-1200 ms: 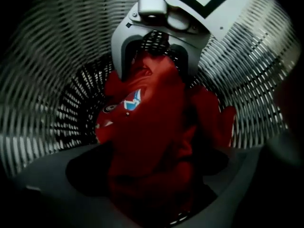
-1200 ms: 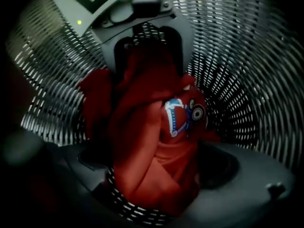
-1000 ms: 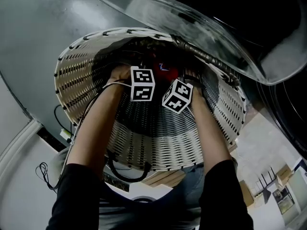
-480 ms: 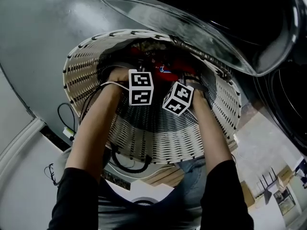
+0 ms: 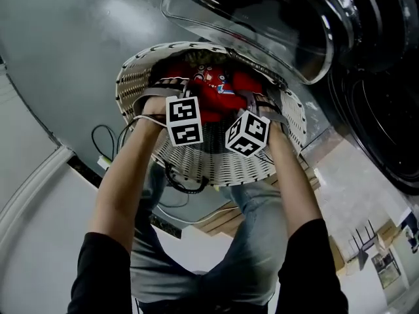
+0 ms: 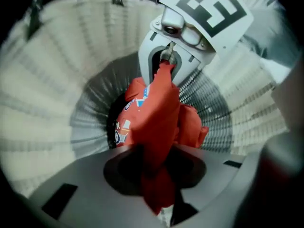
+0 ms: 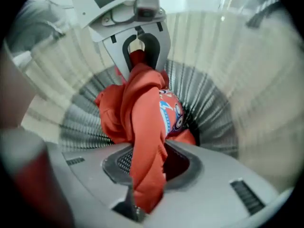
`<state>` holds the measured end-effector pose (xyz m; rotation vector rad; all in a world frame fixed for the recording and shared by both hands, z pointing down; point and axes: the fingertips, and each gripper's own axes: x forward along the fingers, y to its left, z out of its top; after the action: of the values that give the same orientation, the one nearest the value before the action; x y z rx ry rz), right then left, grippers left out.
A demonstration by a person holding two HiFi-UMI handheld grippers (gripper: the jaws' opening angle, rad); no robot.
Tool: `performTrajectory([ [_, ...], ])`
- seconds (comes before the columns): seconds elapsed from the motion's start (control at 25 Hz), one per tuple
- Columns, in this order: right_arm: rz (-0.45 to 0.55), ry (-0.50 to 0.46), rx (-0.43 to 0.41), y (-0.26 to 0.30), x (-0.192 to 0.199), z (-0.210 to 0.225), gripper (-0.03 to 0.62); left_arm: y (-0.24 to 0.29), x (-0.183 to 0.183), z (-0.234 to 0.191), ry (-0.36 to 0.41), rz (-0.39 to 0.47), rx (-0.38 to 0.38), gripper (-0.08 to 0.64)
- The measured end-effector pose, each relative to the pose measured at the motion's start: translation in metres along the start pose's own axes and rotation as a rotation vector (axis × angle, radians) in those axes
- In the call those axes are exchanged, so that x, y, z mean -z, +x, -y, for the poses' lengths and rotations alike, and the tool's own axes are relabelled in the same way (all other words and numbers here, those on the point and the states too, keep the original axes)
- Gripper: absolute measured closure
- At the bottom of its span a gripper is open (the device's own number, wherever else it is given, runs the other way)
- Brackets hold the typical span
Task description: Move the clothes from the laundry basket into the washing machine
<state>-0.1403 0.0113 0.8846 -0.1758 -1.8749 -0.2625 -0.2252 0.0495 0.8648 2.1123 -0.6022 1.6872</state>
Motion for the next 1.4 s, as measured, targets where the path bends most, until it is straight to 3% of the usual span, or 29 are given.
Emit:
performTrajectory([
  [0.48,0.071,0.121,0.05,-0.139,-0.04,0.005,0.483,-0.137,-0.033,0.006,-0.065,0.083,-0.059,0.431],
  [0.68,0.096,0.161,0.087,-0.19,-0.054,0.005,0.484,-0.188,-0.045,0.013,-0.054,0.119,-0.088,0.431],
  [1.0,0.176,0.325,0.224,-0.271,-0.072,0.025,0.485,-0.262,-0.073,0.005,-0.052,0.208,-0.165,0.431],
  [1.4,0.198,0.543,0.393,-0.349,-0.062,0.035,0.486,-0.32,-0.121,0.002,0.039,0.305,-0.175,0.43],
])
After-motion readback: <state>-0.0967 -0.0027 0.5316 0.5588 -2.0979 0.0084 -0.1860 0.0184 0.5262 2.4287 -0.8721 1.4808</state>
